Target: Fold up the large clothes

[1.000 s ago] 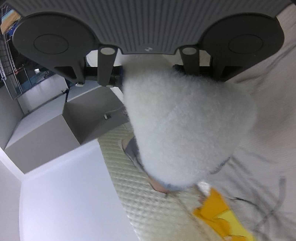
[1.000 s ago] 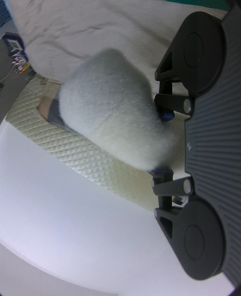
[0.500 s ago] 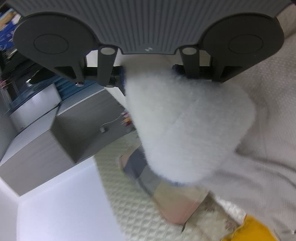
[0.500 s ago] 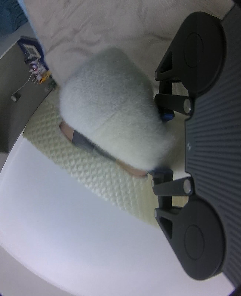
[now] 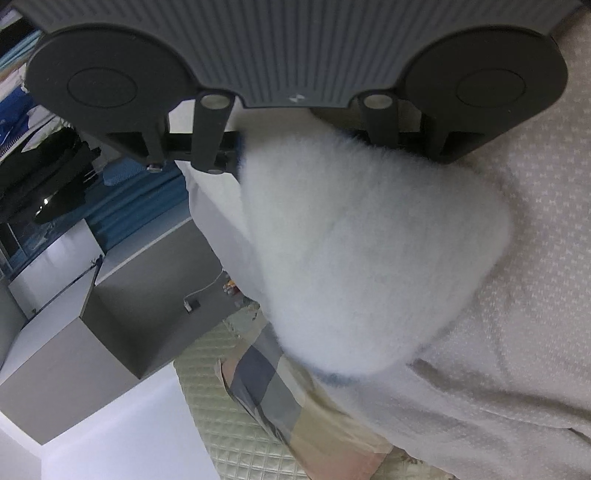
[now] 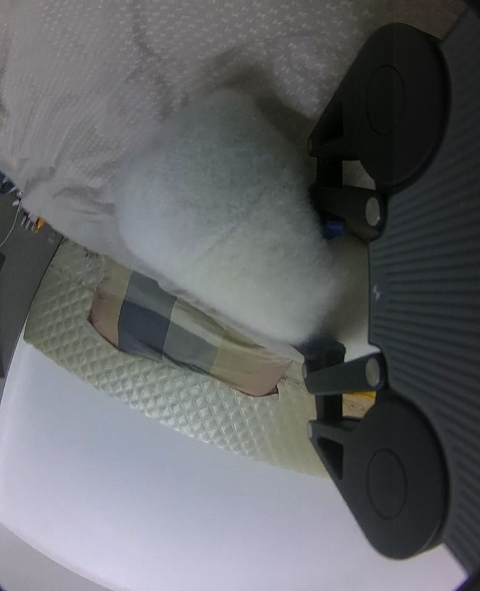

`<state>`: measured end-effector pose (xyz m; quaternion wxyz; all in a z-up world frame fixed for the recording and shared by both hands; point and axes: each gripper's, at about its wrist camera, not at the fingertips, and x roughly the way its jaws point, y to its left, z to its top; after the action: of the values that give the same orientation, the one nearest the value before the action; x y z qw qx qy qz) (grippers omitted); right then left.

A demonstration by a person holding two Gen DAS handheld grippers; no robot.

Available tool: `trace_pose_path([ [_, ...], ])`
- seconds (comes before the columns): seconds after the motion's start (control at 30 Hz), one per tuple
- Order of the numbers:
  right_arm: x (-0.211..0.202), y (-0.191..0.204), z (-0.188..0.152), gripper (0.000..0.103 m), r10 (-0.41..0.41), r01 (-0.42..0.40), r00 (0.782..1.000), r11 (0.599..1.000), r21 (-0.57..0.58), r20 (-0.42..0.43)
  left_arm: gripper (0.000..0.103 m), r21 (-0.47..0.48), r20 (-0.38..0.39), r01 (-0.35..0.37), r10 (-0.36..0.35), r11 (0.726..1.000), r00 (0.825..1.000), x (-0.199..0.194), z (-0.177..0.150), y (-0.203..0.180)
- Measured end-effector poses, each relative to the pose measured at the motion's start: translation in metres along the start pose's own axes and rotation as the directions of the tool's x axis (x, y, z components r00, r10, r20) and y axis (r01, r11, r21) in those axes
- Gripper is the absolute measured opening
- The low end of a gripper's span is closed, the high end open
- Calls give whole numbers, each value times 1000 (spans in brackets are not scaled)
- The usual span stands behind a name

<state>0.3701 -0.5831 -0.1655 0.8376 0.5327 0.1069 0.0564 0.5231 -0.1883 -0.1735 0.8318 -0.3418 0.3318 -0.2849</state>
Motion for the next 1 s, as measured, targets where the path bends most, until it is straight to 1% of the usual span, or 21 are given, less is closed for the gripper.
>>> trace_pose_path([
  [0.1,-2,2,2,59,-40,40,999,999,22,-13,54,7,-24,-18,18,1000,1000,-12,-6,-5],
  [0.17,-6,-2,-1,62,-79,81,996,995,58,-28,60,-3,-49,-33,33,999,998,-22,-10,-11],
  [0.2,-9,-2,-3,64,-105,108,994,991,75,-36,64,1,-62,-47,47,999,997,-25,-12,-12],
  [0.3,-29,3,-12,65,-185,187,982,979,83,-33,67,65,-92,-108,114,992,989,-44,-22,-20],
  [0.33,-38,7,-15,65,-206,207,978,976,67,-30,67,91,-101,-130,139,987,985,-52,-26,-23],
  [0.43,-60,24,-18,65,-278,278,961,961,2,-13,68,185,-95,-184,204,965,974,-78,-31,-44],
  [0.5,-78,41,-18,65,-297,297,955,954,-37,12,68,242,-76,-208,233,948,970,-96,-28,-65],
  [0.57,-97,65,-17,65,-317,320,948,943,-95,40,68,279,-53,-215,238,936,970,-116,-23,-88],
  [0.67,-131,103,-15,65,-299,314,948,932,-181,110,69,328,-7,-212,226,921,974,-149,-17,-132],
  [0.73,-154,135,-17,65,-265,294,953,923,-247,145,71,370,23,-214,222,904,975,-175,-16,-162],
  [0.8,-180,167,-21,65,-227,272,959,906,-324,172,72,413,53,-213,210,885,976,-202,-21,-193],
  [0.87,-205,197,-28,65,-206,265,961,878,-400,184,73,455,80,-218,204,864,976,-229,-28,-222],
  [0.9,-217,214,-32,65,-198,261,963,857,-444,183,74,476,91,-214,195,853,977,-242,-32,-237],
  [1.0,-249,254,-50,65,-195,273,961,779,-565,196,78,550,132,-224,181,804,975,-287,-54,-280],
])
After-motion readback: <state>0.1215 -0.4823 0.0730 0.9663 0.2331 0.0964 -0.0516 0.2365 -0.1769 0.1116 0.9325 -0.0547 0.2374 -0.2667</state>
